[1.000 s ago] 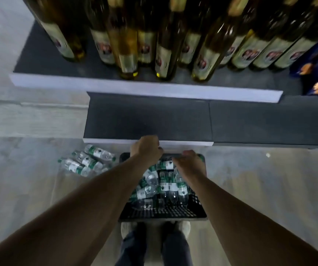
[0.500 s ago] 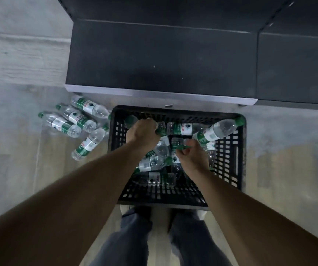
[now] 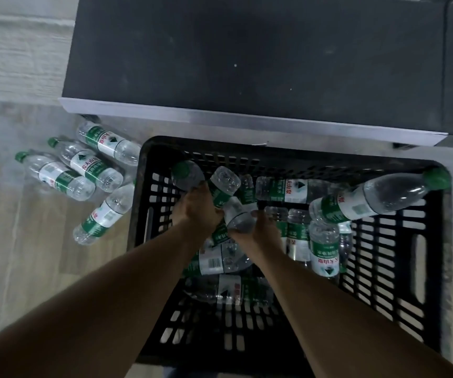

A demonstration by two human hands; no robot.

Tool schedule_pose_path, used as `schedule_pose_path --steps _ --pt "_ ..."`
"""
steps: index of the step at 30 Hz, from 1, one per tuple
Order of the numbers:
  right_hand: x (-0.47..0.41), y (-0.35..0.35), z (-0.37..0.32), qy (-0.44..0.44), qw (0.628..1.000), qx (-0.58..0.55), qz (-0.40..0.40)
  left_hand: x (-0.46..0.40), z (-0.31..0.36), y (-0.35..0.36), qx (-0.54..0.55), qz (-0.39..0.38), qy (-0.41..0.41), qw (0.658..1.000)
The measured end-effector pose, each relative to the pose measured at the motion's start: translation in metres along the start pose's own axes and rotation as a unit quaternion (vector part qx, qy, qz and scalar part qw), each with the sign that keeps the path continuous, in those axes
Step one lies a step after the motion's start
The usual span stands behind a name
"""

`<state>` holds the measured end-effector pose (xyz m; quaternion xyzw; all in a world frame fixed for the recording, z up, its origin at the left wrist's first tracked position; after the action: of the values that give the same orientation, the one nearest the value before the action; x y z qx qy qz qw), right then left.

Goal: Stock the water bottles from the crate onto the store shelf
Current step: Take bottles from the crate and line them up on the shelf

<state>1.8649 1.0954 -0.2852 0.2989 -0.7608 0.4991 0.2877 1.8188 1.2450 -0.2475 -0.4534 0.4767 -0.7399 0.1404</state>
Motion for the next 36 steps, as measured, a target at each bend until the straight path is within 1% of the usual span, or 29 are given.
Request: schedule_pose_path --steps 2,4,8,10,12,14,16,19,23,28,30,31,33,35,36 --pt "-0.009 0.017 -0.002 0.007 0.999 0.028 -0.019 -0.003 0.0 0.01 -0.027 0.04 -0.001 0.999" --pt "-0.013 0.025 -0.002 0.017 0.998 0.053 -0.012 -0.004 -0.001 0.02 -0.034 0.06 0.005 0.998" --pt "-0.008 0.02 0.003 0.002 0.999 0.039 0.026 -0.005 -0.004 0.023 -0.032 0.078 0.023 0.996" --pt "0.0 0.012 0.006 0.0 0.999 0.032 0.018 -0.003 -0.005 0.018 -0.027 0.064 0.024 0.997" --pt "0.012 0.004 0.011 0.015 1.0 -0.009 -0.008 0.005 -0.005 0.011 -0.011 0.032 0.037 0.999" --pt "0.025 -0.002 0.02 0.031 0.998 -0.059 -0.018 0.018 -0.008 0.007 -0.004 0.016 0.057 0.998" --pt "0.04 -0.011 0.033 0.071 0.992 -0.104 -0.022 0.036 -0.009 0.001 0.005 0.023 0.072 0.997" --pt "0.059 -0.017 0.052 0.146 0.969 -0.187 -0.064 0.056 -0.01 -0.01 0.052 0.058 0.063 0.995" --pt "0.076 -0.029 0.07 0.192 0.957 -0.196 -0.09 0.069 -0.003 -0.027 0.157 0.085 0.065 0.982" --pt "0.086 -0.043 0.086 0.237 0.953 -0.182 -0.053 0.077 0.024 -0.041 0.201 0.09 0.111 0.969" --pt "0.084 -0.049 0.091 0.215 0.963 -0.158 -0.03 0.078 0.036 -0.04 0.213 0.067 0.144 0.964" --pt "0.082 -0.053 0.092 0.2 0.969 -0.144 -0.004 0.077 0.04 -0.037 0.205 0.054 0.16 0.964" --pt "0.077 -0.066 0.091 0.185 0.978 -0.075 0.066 0.078 0.046 -0.03 0.145 0.03 0.189 0.971" --pt "0.075 -0.081 0.084 0.156 0.978 0.039 0.135 0.081 0.051 -0.019 0.028 -0.009 0.235 0.972" --pt "0.073 -0.086 0.081 0.128 0.976 0.074 0.158 0.083 0.052 -0.011 -0.037 -0.032 0.264 0.963"
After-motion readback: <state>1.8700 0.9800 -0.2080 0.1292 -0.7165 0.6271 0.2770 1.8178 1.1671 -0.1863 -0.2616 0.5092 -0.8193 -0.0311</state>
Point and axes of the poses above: each hand's wrist, its own x-axis away from the middle knuckle, its own y-axis out of the palm, z = x × y, the point moved 4 cm from there along -x, towards the middle knuckle, and after that the axes turned 8 degrees about z, right-handed, at the moved point
